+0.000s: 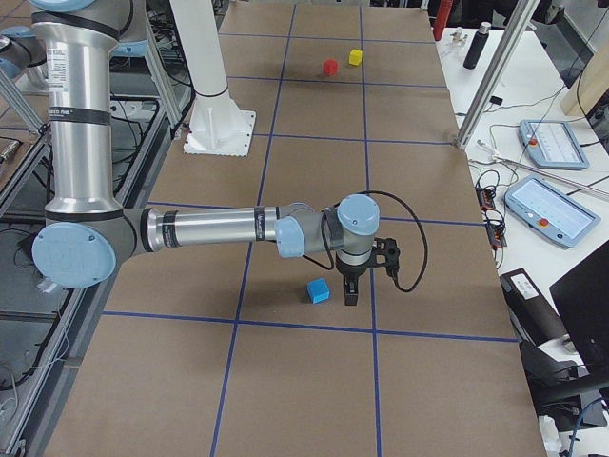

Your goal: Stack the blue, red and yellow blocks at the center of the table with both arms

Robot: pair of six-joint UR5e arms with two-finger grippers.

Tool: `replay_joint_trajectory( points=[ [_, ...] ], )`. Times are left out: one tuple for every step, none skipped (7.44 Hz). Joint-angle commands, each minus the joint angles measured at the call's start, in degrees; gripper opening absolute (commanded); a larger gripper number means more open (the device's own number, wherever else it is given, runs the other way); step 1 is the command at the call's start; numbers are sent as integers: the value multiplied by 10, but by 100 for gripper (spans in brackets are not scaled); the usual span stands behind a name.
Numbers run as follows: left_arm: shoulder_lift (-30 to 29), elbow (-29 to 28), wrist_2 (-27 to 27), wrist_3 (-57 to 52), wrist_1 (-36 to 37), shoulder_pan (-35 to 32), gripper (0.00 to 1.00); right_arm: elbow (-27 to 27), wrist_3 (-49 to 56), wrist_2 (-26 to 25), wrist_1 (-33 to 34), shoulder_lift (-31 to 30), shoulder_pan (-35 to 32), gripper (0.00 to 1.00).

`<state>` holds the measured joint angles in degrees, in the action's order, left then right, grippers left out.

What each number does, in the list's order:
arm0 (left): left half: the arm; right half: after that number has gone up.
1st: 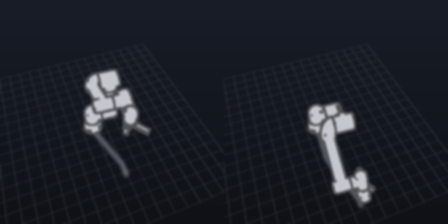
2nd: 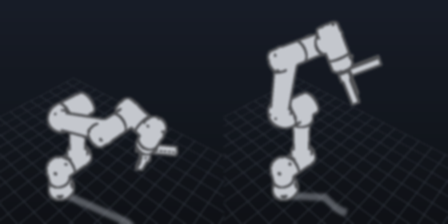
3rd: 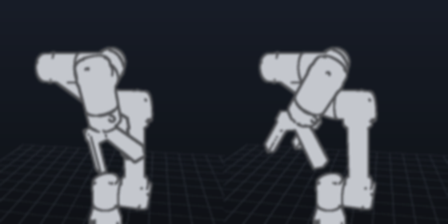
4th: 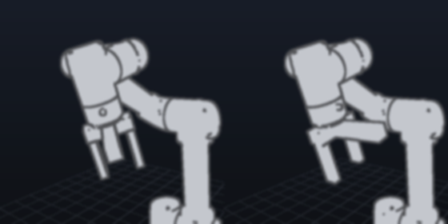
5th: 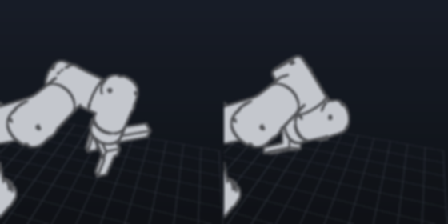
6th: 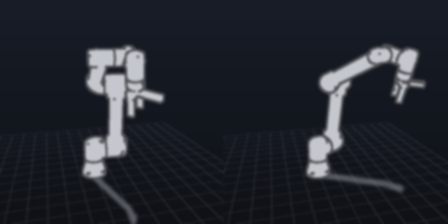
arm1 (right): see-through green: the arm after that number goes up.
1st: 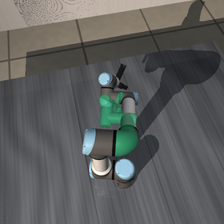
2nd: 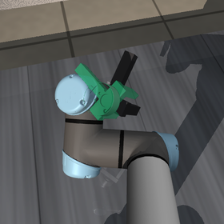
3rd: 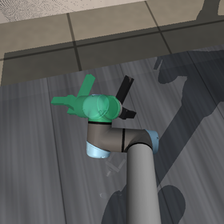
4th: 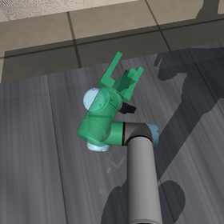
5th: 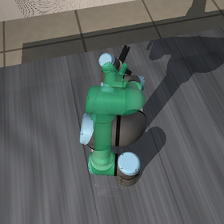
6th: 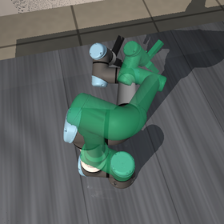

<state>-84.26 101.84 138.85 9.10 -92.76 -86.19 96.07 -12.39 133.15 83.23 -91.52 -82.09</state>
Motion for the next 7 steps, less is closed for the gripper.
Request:
replay_joint_trajectory(
  points=[
    [6, 6, -2, -2, -2, -6, 100, 3, -1, -1, -2, -2, 0, 100],
    [8, 5, -3, -5, -2, -6, 100, 3, -1, -1, -3, -2, 1, 100],
    [9, 6, -43, -5, -3, -6, 100, 3, 0, 1, -3, -3, 0, 100],
    [9, 6, -83, -7, -3, -6, 100, 2, 0, 1, -3, -3, 0, 100],
    [9, 6, -81, -7, -2, -6, 100, 2, 0, 2, -3, -3, 0, 100],
    [9, 6, -79, -7, -1, -6, 100, 1, -1, 2, -5, -3, 1, 100],
    [9, 8, -72, -6, 1, -6, 100, 0, 0, 2, -5, -4, 0, 100]
  ],
)
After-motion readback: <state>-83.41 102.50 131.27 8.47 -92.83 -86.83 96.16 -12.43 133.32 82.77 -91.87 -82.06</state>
